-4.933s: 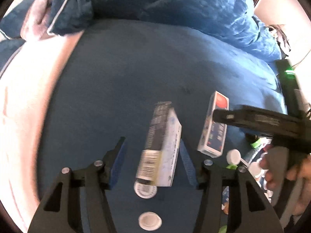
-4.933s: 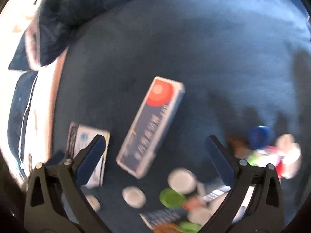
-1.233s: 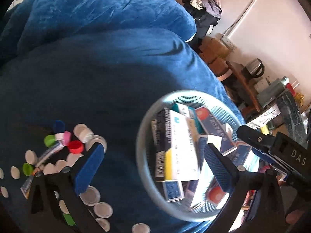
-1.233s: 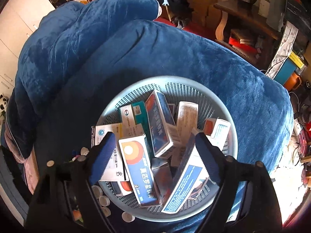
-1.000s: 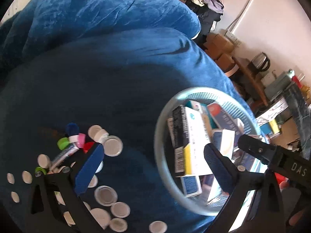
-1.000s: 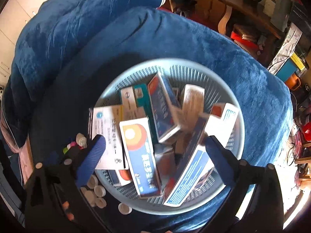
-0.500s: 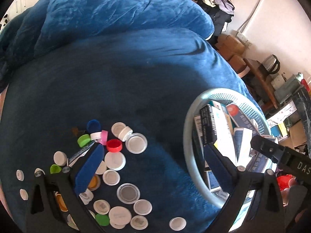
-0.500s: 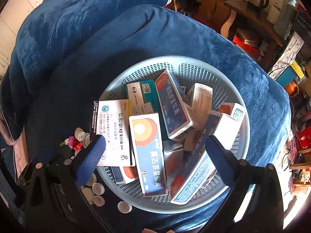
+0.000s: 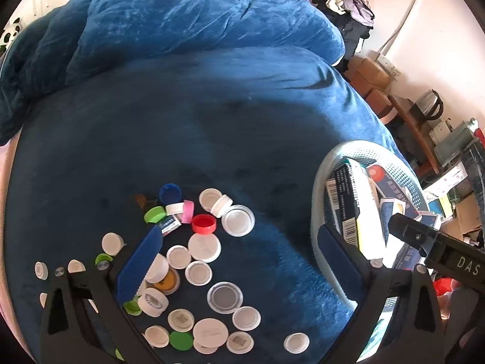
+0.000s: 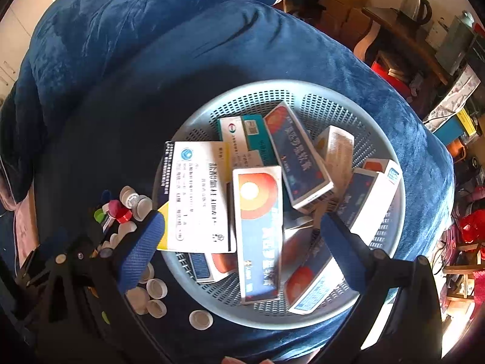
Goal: Organize objects
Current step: 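Withdraw both tools from the basket toward the bottle caps, then grasp a white bottle cap with right tool while left tool grasps another white cap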
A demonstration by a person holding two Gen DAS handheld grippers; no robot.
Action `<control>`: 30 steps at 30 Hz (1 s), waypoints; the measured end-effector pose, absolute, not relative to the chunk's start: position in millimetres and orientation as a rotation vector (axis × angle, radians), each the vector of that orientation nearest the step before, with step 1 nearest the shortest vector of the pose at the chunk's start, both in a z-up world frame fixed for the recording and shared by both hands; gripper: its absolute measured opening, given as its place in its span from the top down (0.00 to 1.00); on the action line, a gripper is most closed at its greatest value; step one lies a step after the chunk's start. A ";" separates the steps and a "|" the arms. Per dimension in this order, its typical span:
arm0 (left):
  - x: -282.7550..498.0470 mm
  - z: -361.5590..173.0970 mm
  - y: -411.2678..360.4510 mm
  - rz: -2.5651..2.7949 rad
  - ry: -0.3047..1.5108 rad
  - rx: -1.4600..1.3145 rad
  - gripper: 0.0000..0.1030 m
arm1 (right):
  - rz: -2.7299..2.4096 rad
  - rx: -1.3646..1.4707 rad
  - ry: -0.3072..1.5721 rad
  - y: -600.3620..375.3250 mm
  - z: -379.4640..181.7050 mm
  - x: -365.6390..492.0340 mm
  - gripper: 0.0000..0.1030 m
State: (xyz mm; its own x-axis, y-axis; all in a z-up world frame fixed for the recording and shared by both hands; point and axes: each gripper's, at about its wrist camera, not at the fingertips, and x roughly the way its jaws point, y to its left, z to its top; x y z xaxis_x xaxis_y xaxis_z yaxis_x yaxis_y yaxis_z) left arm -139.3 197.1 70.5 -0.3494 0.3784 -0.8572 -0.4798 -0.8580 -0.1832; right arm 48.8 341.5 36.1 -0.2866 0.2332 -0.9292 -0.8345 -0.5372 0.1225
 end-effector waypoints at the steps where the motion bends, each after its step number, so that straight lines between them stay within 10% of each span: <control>1: -140.1 70.8 194.5 2.222 0.132 -1.373 0.00 | 1.901 -1.226 0.810 339.2 36.5 46.1 0.00; 30: -150.2 30.3 88.5 2.308 0.186 -1.505 0.00 | 2.188 -1.456 0.629 252.4 35.1 -27.2 0.00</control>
State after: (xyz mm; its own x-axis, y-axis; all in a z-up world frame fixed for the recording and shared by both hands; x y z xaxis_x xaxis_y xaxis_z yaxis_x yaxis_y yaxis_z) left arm -150.2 88.5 30.3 -0.3562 0.2392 -0.9033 -0.3806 -0.9200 -0.0935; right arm -27.2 252.4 35.1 -0.3521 0.1051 -0.9301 -0.5827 -0.8022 0.1299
